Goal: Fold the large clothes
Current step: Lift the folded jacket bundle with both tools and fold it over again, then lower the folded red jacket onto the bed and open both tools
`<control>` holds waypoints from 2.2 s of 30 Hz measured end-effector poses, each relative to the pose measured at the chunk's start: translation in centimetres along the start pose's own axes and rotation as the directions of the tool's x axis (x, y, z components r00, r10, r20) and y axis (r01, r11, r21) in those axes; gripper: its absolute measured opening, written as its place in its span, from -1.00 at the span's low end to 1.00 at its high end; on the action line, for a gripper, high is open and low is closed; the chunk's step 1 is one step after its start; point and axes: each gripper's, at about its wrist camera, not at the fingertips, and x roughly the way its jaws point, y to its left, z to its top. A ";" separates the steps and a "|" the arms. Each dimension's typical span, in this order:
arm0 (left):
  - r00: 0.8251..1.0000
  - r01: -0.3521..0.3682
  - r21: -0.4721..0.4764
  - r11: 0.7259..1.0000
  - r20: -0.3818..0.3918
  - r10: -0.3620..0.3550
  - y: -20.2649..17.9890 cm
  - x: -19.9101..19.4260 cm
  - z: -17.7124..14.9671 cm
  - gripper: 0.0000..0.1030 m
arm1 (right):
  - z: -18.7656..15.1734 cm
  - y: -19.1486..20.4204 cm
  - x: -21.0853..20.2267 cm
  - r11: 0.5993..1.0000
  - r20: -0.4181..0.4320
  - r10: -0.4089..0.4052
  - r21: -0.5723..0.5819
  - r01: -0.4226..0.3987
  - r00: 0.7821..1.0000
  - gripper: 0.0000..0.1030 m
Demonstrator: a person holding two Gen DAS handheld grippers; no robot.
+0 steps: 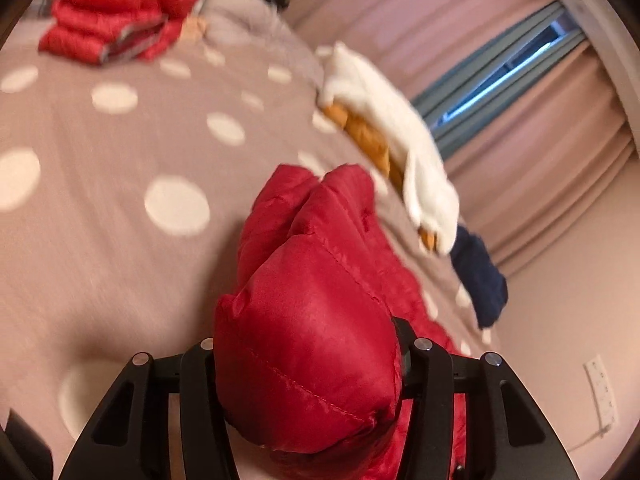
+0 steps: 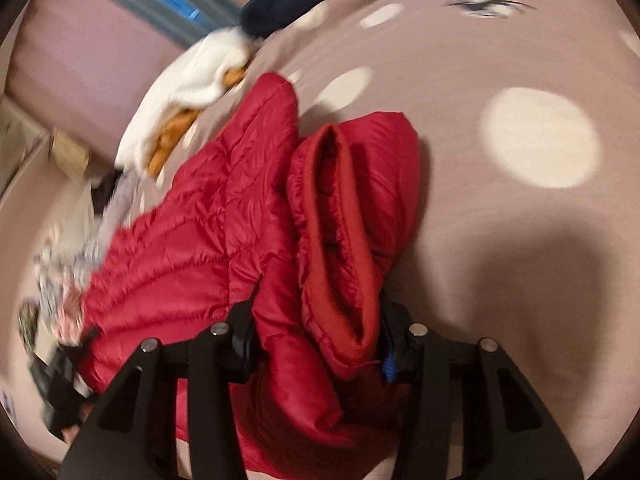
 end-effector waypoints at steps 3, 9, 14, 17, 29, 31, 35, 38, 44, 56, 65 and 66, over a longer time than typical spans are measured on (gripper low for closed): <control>0.998 0.056 0.033 0.998 0.028 -0.057 -0.7 -1.3 0.1 -0.03 | -0.4 2.5 1.4 0.994 0.006 -0.065 -0.085 0.065 0.998 -0.09; 0.982 0.179 0.195 0.964 0.020 -0.187 -4.7 -2.9 -1.3 -0.03 | -0.1 2.8 2.0 0.992 0.008 -0.084 -0.098 0.084 0.996 -0.07; 0.943 0.332 0.173 0.927 -0.063 -0.326 -7.5 -2.4 -2.6 -0.03 | 0.0 2.2 2.0 0.993 -0.005 -0.069 -0.094 0.068 0.998 -0.03; 0.916 0.397 0.180 0.900 -0.130 -0.378 -9.3 -1.5 -4.3 -0.03 | -0.2 2.6 2.1 0.991 0.000 -0.081 -0.107 0.081 0.997 -0.01; 0.965 0.250 0.341 0.906 -0.163 -0.205 -11.4 0.0 -8.6 -0.03 | -0.6 1.9 1.5 0.993 0.020 -0.084 -0.086 0.085 0.996 0.03; 0.969 0.236 0.356 0.904 -0.160 -0.190 -11.6 0.0 -8.8 -0.03 | -0.7 1.8 1.4 0.994 0.019 -0.078 -0.079 0.079 0.997 0.04; 0.969 0.230 0.361 0.904 -0.173 -0.178 -11.7 -0.2 -9.1 -0.03 | -0.8 1.8 1.3 0.994 0.018 -0.075 -0.076 0.076 0.997 0.06; 0.969 0.229 0.352 0.908 -0.175 -0.176 -11.6 -0.1 -9.0 -0.03 | -0.6 1.8 1.4 0.994 0.018 -0.075 -0.075 0.076 0.997 0.07; 0.968 0.220 0.331 0.918 -0.188 -0.164 -11.3 0.4 -8.8 -0.03 | -0.8 1.8 1.1 0.995 0.025 -0.077 -0.062 0.079 0.997 0.13; 0.978 0.158 0.433 0.888 -0.192 -0.080 -14.0 1.0 -11.4 -0.03 | -1.3 -0.7 -7.6 0.972 0.313 -0.233 0.037 0.234 0.921 0.72; 0.940 0.258 0.515 0.817 -0.328 -0.090 -17.3 2.5 -17.4 -0.03 | -1.9 -10.1 -11.8 0.898 0.327 -0.361 0.376 0.231 0.873 0.69; 0.934 0.270 0.529 0.805 -0.346 -0.086 -17.6 2.9 -18.3 -0.03 | -2.1 -10.2 -12.2 0.894 0.334 -0.369 0.383 0.233 0.867 0.69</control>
